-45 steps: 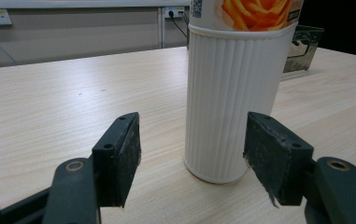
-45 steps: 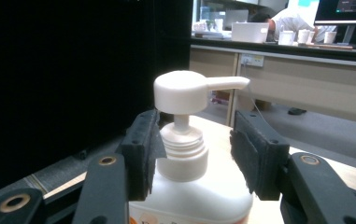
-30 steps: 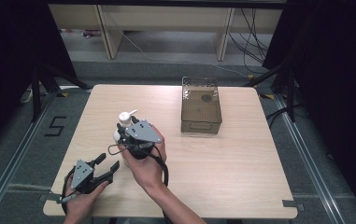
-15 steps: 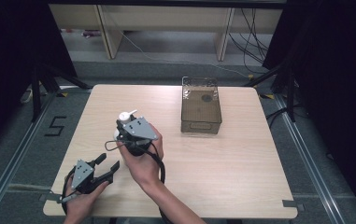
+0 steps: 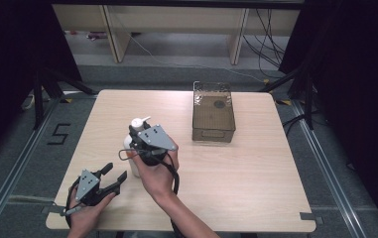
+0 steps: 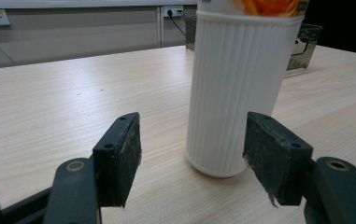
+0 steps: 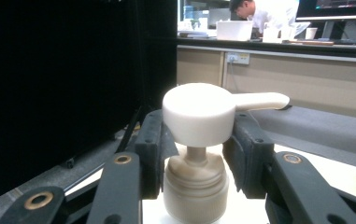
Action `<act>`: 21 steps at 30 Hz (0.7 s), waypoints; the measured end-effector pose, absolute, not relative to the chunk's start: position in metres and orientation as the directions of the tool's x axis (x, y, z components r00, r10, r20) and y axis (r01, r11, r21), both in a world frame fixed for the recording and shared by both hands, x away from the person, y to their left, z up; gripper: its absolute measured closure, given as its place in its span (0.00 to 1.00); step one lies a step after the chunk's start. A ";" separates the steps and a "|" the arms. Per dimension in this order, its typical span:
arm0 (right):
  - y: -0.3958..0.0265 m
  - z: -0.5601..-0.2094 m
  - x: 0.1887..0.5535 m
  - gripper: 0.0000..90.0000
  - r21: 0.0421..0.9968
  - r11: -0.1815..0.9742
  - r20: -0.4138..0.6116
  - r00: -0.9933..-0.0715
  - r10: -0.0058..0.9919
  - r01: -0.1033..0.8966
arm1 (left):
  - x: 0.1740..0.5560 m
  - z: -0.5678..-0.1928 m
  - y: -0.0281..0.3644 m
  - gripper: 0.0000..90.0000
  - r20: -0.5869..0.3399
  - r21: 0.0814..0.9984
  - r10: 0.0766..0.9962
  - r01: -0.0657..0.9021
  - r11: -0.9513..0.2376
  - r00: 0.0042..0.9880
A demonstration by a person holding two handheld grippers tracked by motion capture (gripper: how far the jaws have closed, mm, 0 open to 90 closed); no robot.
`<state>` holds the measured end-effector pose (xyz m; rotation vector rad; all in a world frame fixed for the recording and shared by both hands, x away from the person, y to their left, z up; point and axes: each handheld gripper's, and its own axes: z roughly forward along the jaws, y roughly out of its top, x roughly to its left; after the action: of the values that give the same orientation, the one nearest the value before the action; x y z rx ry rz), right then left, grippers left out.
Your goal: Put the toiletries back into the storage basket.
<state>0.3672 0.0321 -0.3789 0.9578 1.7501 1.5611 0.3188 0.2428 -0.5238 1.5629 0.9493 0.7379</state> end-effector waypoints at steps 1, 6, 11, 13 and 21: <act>0.029 -0.377 0.366 0.67 0.990 0.042 0.041 -0.551 0.834 0.137 | 0.319 -0.524 0.243 0.40 -0.030 0.980 0.875 0.184 -0.068 0.484; 0.010 -0.369 0.366 0.67 0.992 0.046 0.023 -0.517 0.856 0.121 | 0.319 -0.524 0.243 0.40 -0.030 0.980 0.875 0.186 -0.069 0.483; -0.008 -0.360 0.365 0.68 0.994 0.039 0.013 -0.472 0.882 0.100 | 0.320 -0.524 0.242 0.40 -0.029 0.983 0.873 0.171 -0.063 0.488; -0.016 -0.357 0.366 0.68 0.994 0.044 0.006 -0.459 0.888 0.098 | 0.319 -0.524 0.243 0.40 -0.025 0.981 0.874 0.182 -0.073 0.485; -0.048 -0.348 0.370 0.68 0.994 0.022 0.020 -0.384 0.923 0.106 | 0.320 -0.524 0.243 0.40 -0.024 0.983 0.872 0.172 -0.070 0.489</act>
<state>0.3699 -0.0480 -0.3479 1.0762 1.5824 1.4409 0.3201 0.2427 -0.5242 1.5587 0.9341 0.7434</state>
